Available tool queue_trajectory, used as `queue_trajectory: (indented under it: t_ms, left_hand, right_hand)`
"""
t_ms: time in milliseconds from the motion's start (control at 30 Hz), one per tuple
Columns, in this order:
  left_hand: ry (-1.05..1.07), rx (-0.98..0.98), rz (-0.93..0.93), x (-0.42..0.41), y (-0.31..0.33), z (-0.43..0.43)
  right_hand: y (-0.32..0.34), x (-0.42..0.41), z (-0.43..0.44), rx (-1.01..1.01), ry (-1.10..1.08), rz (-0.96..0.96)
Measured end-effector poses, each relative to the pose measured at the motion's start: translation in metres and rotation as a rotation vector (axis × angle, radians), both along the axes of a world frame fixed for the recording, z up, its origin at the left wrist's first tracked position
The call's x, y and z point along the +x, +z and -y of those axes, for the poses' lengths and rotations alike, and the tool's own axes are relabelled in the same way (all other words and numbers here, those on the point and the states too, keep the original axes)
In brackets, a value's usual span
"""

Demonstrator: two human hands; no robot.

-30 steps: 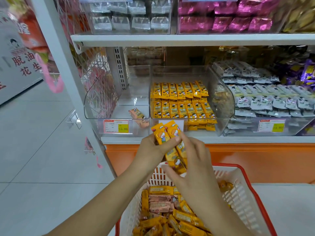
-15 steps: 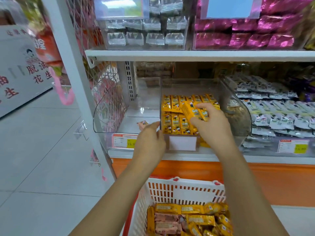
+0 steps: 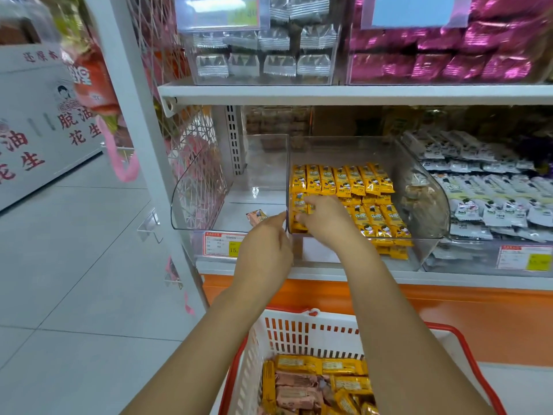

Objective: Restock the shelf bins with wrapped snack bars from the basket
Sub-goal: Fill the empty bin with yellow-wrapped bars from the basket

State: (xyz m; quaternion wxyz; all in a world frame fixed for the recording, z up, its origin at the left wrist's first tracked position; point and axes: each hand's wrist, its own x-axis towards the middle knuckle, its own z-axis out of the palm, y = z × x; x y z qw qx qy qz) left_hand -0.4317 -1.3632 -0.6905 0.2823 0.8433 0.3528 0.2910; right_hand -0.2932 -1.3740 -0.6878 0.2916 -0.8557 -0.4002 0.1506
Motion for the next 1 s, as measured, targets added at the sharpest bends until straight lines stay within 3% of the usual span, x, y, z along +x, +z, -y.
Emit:
queue_trajectory:
  t_ms: [200, 400, 467, 567, 767, 900, 1000]
  left_hand:
    - [-0.047, 0.026, 0.014, -0.011, -0.003, 0.006]
    - [-0.131, 0.101, -0.025, -0.049, -0.028, 0.018]
    - [-0.192, 0.091, -0.147, -0.065, -0.044, 0.019]
    - [-0.234, 0.051, -0.415, -0.093, -0.077, 0.023]
    - [-0.150, -0.071, -1.006, -0.137, -0.135, 0.029]
    - [-0.246, -0.206, -1.051, -0.144, -0.148, 0.023]
    - [-0.295, -0.187, -1.053, -0.142, -0.154, 0.023]
  right_hand:
    - [0.004, 0.003, 0.018, -0.019, 0.130, 0.020]
    - [-0.011, -0.016, 0.059, 0.553, -0.047, 0.138]
    - [-0.025, -0.026, 0.083, 0.576, -0.024, 0.116]
    - [-0.066, -0.042, 0.110, 0.375, 0.059, 0.049]
    - [-0.169, -0.091, 0.138, -0.306, 0.347, -0.052]
    - [-0.227, -0.113, 0.144, -0.516, 0.503, -0.204]
    - [-0.263, -0.120, 0.143, -0.635, 0.560, -0.278]
